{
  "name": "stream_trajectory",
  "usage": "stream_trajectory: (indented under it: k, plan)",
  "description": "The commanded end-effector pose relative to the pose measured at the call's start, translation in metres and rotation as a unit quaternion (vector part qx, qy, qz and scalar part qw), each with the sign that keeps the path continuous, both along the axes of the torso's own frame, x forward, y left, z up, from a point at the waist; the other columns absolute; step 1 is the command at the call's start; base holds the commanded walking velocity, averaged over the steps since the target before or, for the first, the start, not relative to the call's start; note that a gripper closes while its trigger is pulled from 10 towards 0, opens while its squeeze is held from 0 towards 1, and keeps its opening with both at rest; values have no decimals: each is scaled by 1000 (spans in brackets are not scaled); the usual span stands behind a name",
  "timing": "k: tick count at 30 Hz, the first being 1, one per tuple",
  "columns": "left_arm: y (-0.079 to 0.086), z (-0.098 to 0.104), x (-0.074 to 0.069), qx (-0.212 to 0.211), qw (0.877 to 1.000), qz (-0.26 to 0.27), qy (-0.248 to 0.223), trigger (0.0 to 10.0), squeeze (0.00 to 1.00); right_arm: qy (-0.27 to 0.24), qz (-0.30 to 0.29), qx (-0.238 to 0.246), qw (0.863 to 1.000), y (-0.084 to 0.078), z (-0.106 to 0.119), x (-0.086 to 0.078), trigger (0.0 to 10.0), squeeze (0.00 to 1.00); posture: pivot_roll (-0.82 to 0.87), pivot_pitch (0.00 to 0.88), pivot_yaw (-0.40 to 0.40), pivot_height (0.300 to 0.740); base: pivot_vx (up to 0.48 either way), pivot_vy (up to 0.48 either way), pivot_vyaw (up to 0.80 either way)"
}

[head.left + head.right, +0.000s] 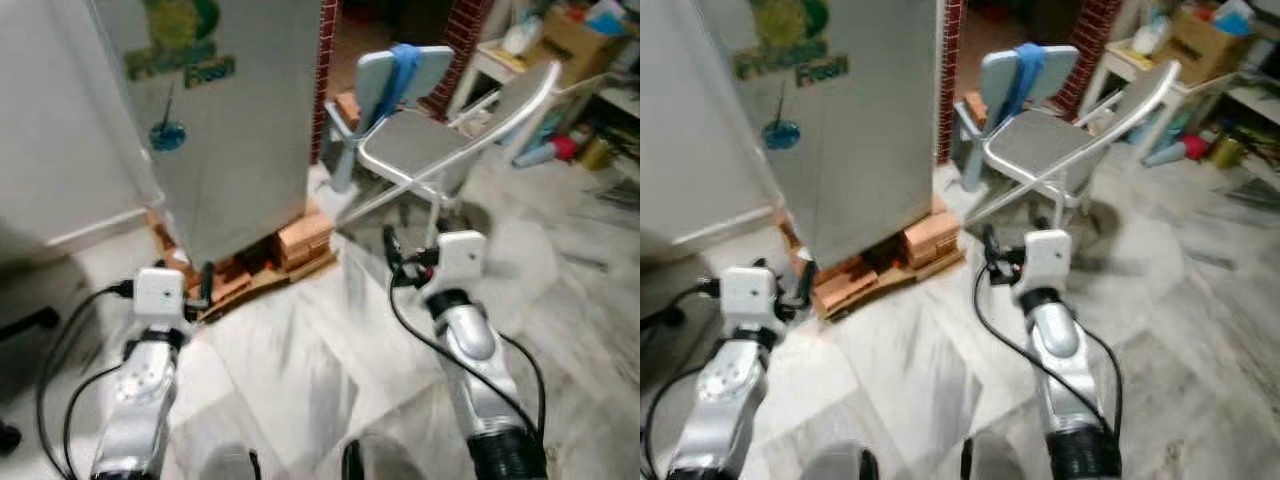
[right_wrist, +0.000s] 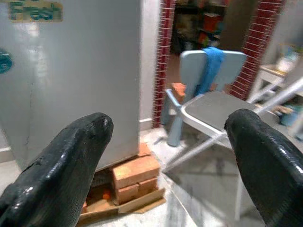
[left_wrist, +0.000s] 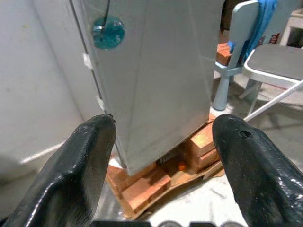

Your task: Restocking fridge

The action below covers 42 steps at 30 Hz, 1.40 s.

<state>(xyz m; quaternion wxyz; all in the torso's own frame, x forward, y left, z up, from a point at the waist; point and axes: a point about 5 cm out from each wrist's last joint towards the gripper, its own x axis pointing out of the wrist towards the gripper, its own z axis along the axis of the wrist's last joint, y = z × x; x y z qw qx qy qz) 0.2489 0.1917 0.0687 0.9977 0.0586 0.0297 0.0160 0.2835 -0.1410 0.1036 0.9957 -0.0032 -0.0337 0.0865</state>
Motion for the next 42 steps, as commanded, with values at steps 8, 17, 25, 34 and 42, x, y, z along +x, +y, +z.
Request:
stream_trajectory:
  k: [8,17,25,34,42]
  plan:
    - [2,-1,2,-9,1000,0,2,10000,0,-8,-4,-11,1000,-6,3,0,10000,0,50,96,1,740,0,472,-800]
    - [12,-8,-3,-14,1000,5,18,10000,0,-14,2,-24,1000,-5,3,1,10000,0,61,84,0,740,0,472,-800]
    - [31,-18,-23,-37,998,23,44,10000,0,-8,-2,-30,1000,-10,-3,-7,10000,0,58,63,5,740,0,472,-280]
    - [16,-33,-41,-44,996,35,68,10000,0,13,-13,-46,999,-22,-14,-19,10000,0,53,57,-10,740,0,476,0]
    - [19,-26,-30,-28,997,44,52,10000,0,0,-8,-39,999,-18,-7,-11,10000,0,57,59,-18,740,0,480,524]
